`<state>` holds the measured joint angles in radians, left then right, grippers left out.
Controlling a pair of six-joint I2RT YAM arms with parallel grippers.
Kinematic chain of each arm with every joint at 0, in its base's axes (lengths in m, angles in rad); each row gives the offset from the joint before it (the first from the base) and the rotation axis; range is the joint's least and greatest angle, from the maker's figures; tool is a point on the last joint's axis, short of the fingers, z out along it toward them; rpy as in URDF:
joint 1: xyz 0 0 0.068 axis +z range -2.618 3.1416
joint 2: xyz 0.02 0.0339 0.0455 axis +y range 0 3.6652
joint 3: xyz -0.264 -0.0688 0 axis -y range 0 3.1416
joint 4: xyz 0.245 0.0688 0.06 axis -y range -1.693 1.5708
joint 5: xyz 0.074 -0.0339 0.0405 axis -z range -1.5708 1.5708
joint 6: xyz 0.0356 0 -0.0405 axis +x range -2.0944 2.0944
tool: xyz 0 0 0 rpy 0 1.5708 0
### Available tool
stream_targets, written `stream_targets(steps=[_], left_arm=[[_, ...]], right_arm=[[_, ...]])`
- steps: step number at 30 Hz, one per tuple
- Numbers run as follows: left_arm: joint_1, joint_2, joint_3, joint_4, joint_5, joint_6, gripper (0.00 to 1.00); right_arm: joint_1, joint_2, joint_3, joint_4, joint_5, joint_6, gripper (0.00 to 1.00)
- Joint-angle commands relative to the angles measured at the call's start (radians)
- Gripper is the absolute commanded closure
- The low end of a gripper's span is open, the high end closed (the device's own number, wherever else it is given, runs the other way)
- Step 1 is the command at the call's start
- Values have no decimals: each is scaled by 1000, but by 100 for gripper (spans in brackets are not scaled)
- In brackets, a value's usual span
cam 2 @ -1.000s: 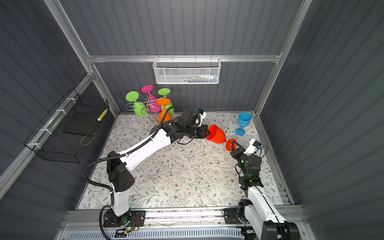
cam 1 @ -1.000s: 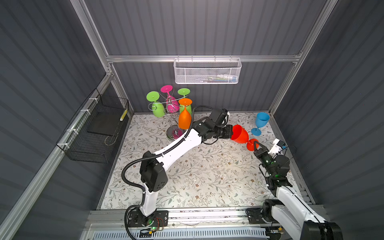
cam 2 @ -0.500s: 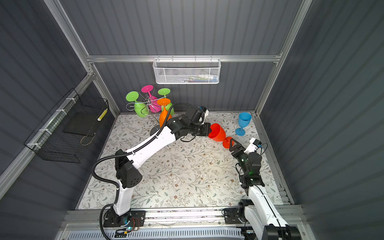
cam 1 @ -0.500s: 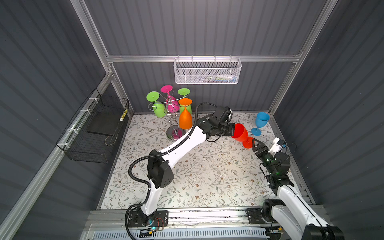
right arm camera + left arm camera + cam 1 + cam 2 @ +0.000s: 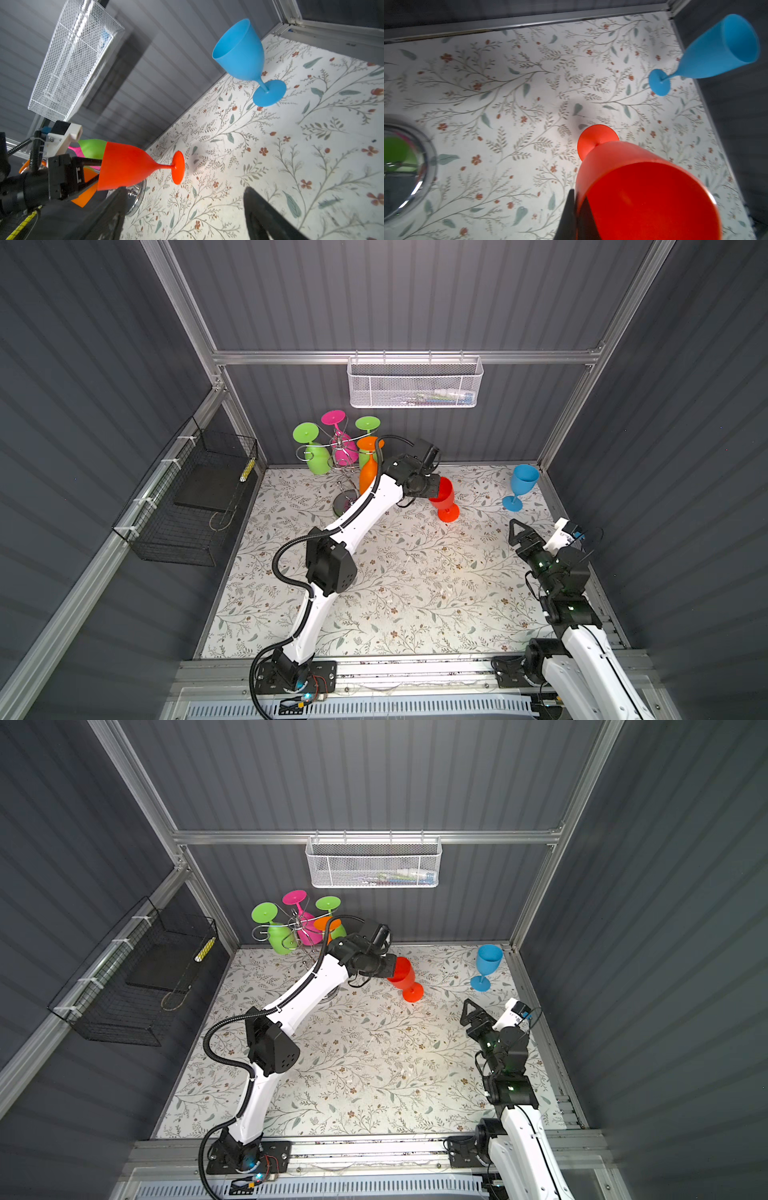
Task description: Take the wine glass off the wine glass rack
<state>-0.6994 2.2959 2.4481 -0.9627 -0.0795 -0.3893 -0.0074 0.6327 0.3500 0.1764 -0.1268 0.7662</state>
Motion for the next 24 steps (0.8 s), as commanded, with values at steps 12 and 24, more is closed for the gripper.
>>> stream_targets(steps=[12,24], left_arm=[[73,105,145,-149,-203,99,100],[106,147,174,-116,-205,120,94]], right_arm=[[79,86,29,-15,-5,-68,11],[86,118,29,6,-6,-73,10]])
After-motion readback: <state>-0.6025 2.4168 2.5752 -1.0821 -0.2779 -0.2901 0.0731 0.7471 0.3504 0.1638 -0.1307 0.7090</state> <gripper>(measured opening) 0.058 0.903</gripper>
